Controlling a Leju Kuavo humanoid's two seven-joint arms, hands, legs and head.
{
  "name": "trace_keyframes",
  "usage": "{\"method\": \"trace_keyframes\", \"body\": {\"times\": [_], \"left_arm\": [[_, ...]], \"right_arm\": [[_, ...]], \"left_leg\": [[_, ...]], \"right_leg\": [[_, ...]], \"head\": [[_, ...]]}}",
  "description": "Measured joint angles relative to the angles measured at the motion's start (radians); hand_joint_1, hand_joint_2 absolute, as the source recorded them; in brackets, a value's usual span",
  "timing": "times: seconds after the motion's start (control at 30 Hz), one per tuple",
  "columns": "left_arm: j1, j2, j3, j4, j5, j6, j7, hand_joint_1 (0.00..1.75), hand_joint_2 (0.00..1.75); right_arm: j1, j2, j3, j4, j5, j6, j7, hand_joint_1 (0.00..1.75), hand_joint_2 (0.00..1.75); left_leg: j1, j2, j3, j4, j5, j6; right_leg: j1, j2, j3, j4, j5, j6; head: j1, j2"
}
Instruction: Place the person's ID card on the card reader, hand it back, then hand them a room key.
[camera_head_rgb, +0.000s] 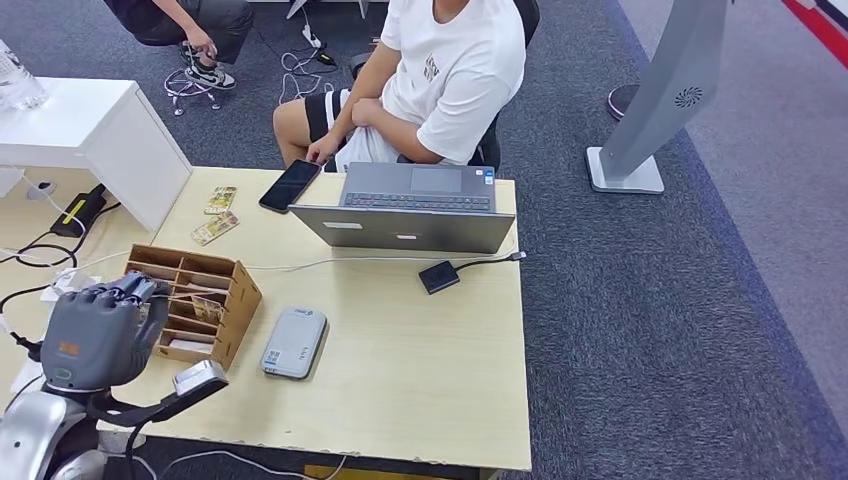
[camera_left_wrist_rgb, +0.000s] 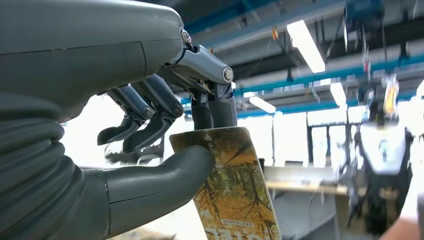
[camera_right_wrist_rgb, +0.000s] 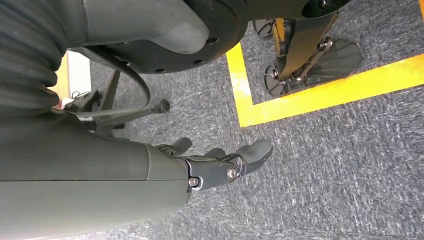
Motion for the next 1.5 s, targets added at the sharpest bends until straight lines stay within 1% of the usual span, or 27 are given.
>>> {"method": "trace_keyframes", "body": {"times": [0.13,0.33,0.37,0.43,0.5,0.57,0.73,0.8,0.87,0.93,1.2,1.33,1.5], "left_arm": [[-0.087,0.019,-0.008,-0.022,0.031,-0.022,-0.005,1.75,1.75],[-0.129,0.028,-0.017,-0.028,0.036,-0.022,-0.01,1.75,1.75],[-0.148,0.029,-0.02,-0.023,0.035,-0.023,-0.009,1.75,1.75],[-0.22,0.029,-0.034,0.005,0.024,-0.025,-0.004,1.75,1.75],[-0.33,0.028,-0.057,0.078,-0.013,-0.019,0.009,1.75,1.75],[-0.458,0.026,-0.086,0.191,-0.062,0.001,0.02,1.75,1.75],[-0.797,0.004,-0.172,0.572,-0.129,0.065,0.023,1.75,1.75],[-0.891,-0.009,-0.2,0.691,-0.134,0.071,0.023,1.75,1.75],[-0.952,-0.022,-0.222,0.779,-0.136,0.077,0.023,1.75,1.75],[-0.989,-0.035,-0.236,0.843,-0.133,0.085,0.023,1.75,1.75],[-1.044,-0.062,-0.252,0.994,-0.093,0.098,0.024,1.75,1.75],[-1.051,-0.066,-0.255,1.037,-0.081,0.099,0.023,0.02,1.75],[-1.048,-0.069,-0.255,1.06,-0.025,0.115,-0.001,0.0,1.75]], "right_arm": [[-0.001,0.0,-0.004,0.0,0.006,0.002,0.005,0.0,1.75],[0.0,0.0,-0.007,0.0,0.01,0.003,0.005,0.0,1.75],[-0.001,0.0,-0.007,0.0,0.016,0.004,0.006,0.0,1.75],[-0.002,0.0,-0.007,0.0,0.034,0.007,0.01,0.0,1.75],[-0.007,0.0,-0.005,0.0,0.055,0.014,0.016,0.0,1.75],[-0.014,-0.001,-0.001,0.0,0.078,0.024,0.022,0.0,1.75],[-0.025,-0.007,0.018,0.0,0.111,0.045,0.027,0.0,1.75],[-0.026,-0.009,0.022,0.0,0.114,0.049,0.031,0.0,1.75],[-0.026,-0.011,0.024,0.0,0.119,0.053,0.036,0.0,1.75],[-0.027,-0.013,0.027,0.0,0.126,0.055,0.04,0.0,1.75],[-0.028,-0.019,0.042,0.0,0.131,0.061,0.042,0.0,1.75],[-0.028,-0.021,0.045,0.0,0.131,0.064,0.041,0.0,1.75],[-0.028,-0.022,0.046,0.0,0.13,0.064,0.043,0.0,1.75]], "left_leg": [[0.0,-0.001,0.0,0.0,0.001,0.0],[0.0,-0.001,0.0,0.0,0.002,0.0],[0.0,-0.001,0.0,0.0,0.002,0.0],[0.0,-0.004,-0.001,0.0,0.003,0.0],[0.0,-0.007,-0.002,0.0,0.004,0.0],[0.0,-0.007,-0.002,0.0,0.007,0.0],[0.0,-0.006,-0.003,0.0,0.011,-0.002],[0.0,-0.003,-0.003,0.0,0.011,-0.002],[0.0,-0.001,-0.003,0.0,0.011,-0.002],[0.0,-0.001,-0.003,0.0,0.011,-0.001],[0.0,0.001,-0.005,0.0,0.01,-0.001],[0.0,0.001,-0.005,0.0,0.01,-0.001],[0.0,0.001,-0.006,0.0,0.01,-0.001]], "right_leg": [[0.0,-0.001,0.001,0.0,0.001,-0.001],[0.0,-0.001,0.0,0.0,0.001,-0.001],[0.0,-0.002,-0.001,0.0,0.001,-0.001],[0.0,-0.005,-0.001,0.0,0.001,-0.001],[0.0,-0.007,0.0,0.0,0.002,-0.001],[0.0,-0.008,-0.001,0.0,0.004,-0.001],[0.0,-0.005,-0.002,0.0,0.009,-0.001],[0.0,-0.003,-0.003,0.0,0.01,-0.001],[0.0,-0.001,-0.003,0.0,0.01,-0.001],[0.0,0.0,-0.004,0.0,0.01,-0.001],[0.0,0.001,-0.006,0.0,0.01,-0.001],[0.0,0.002,-0.006,0.0,0.01,-0.001],[0.0,0.001,-0.006,0.0,0.01,-0.001]], "head": [[0.0,0.0],[0.0,0.0],[0.0,0.0],[0.0,0.0],[0.0,0.0],[0.0,0.0],[0.0,0.0],[0.0,0.0],[0.0,0.0],[0.0,0.0],[0.0,0.0],[0.0,0.0],[0.0,0.0]]}}
